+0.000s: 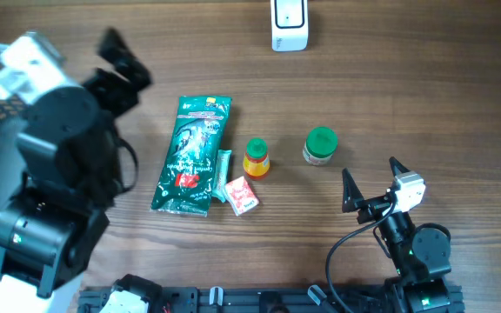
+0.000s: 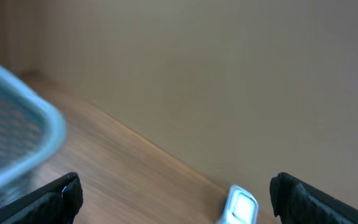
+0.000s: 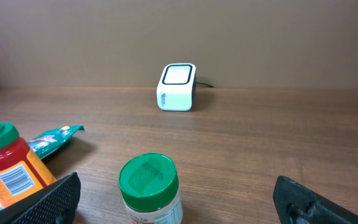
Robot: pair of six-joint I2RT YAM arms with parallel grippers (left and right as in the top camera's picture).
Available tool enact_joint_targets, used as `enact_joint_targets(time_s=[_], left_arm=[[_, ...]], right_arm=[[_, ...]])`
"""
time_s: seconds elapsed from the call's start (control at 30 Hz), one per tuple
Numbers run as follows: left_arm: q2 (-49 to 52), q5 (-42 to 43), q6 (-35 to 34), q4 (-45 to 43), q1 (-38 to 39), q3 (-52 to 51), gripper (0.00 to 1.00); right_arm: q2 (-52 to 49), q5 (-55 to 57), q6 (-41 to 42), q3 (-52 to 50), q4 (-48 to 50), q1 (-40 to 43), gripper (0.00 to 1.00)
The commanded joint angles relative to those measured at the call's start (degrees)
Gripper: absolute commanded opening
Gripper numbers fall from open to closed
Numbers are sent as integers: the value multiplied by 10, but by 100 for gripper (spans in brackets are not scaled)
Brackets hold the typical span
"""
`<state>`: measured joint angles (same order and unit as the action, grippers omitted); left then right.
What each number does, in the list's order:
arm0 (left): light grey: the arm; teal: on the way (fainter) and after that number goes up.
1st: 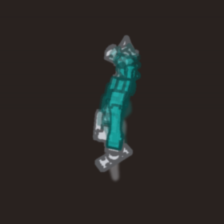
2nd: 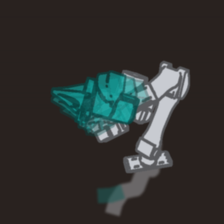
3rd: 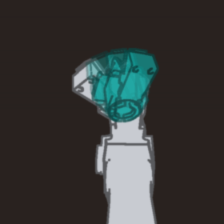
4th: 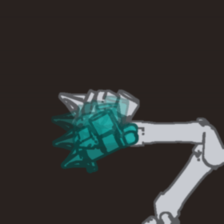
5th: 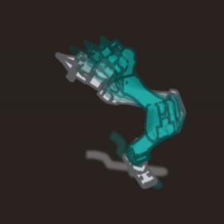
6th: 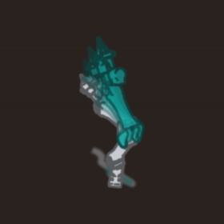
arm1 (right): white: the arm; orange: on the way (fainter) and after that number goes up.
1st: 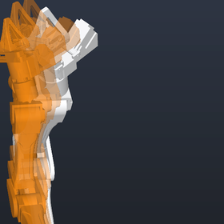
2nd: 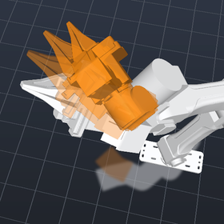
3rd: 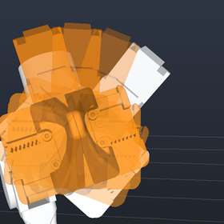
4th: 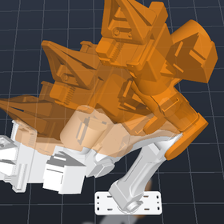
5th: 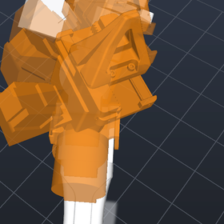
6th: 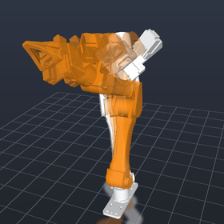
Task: Scan the item barcode
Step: 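Move left gripper back into the basket toward the red Nescafe stick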
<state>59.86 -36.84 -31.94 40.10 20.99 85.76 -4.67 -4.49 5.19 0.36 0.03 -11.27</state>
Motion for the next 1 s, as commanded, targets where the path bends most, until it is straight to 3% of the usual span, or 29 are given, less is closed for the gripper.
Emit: enact_joint_targets(time_s=[0.0, 0.07, 0.27, 0.37, 0.43, 0.6, 0.97], left_arm=[[13, -15, -23, 15, -117, 10, 100], [19, 9, -67, 33, -207, 10, 100], [75, 217, -279, 106, -490, 10, 100], [128, 339, -338, 117, -592, 10, 100], [167, 362, -384, 136, -636, 10, 100], [264, 362, -393, 175, -706, 10, 100], [364, 362, -393, 273, -709, 7, 100]], right_arm=[[0, -4, 9, -1, 2, -2, 100], [0, -4, 9, -1, 2, -2, 100], [0, -4, 9, -1, 2, -2, 100], [0, -4, 9, -1, 2, -2, 100], [0, -4, 10, -1, 2, -2, 100], [0, -4, 9, -1, 2, -2, 100], [0, -4, 9, -1, 2, -2, 100]])
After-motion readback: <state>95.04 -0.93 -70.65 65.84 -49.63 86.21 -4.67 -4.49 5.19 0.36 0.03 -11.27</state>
